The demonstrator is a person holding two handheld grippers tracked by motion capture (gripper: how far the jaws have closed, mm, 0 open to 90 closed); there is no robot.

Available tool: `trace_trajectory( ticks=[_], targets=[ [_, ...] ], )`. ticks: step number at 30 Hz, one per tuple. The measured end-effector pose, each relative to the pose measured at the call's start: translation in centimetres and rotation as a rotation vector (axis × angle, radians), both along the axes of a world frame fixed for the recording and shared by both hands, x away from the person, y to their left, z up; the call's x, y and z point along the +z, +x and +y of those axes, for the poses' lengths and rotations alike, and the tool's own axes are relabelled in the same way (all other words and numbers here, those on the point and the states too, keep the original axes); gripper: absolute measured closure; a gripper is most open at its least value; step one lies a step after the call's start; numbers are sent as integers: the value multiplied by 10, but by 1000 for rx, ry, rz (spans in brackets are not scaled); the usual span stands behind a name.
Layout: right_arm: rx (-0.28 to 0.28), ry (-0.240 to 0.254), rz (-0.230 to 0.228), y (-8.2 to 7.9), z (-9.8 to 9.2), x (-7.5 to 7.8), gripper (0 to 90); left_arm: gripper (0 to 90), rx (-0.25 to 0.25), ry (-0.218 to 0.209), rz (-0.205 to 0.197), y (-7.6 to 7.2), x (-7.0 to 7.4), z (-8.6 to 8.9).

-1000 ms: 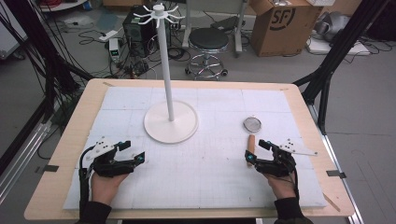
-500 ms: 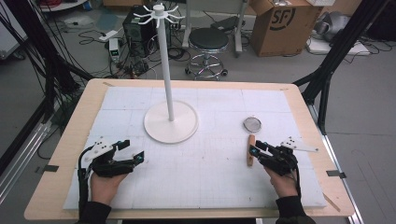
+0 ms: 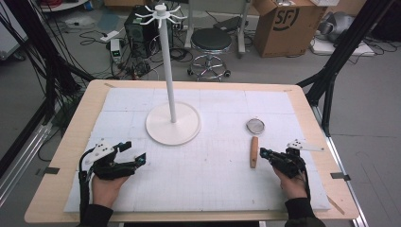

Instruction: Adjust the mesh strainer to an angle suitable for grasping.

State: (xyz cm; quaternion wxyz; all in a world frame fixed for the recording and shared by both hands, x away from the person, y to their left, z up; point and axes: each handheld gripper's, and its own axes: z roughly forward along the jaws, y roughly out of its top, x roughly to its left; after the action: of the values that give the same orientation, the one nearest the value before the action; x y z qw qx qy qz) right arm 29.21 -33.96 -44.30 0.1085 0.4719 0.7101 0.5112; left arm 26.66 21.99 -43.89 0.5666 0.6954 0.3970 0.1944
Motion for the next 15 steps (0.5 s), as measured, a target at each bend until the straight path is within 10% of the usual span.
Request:
trace_trajectory(
  ticks=[15],
  targets=[
    [22, -83, 216, 14, 0, -16, 896, 212, -6, -3, -5, 0, 0, -1]
  ],
)
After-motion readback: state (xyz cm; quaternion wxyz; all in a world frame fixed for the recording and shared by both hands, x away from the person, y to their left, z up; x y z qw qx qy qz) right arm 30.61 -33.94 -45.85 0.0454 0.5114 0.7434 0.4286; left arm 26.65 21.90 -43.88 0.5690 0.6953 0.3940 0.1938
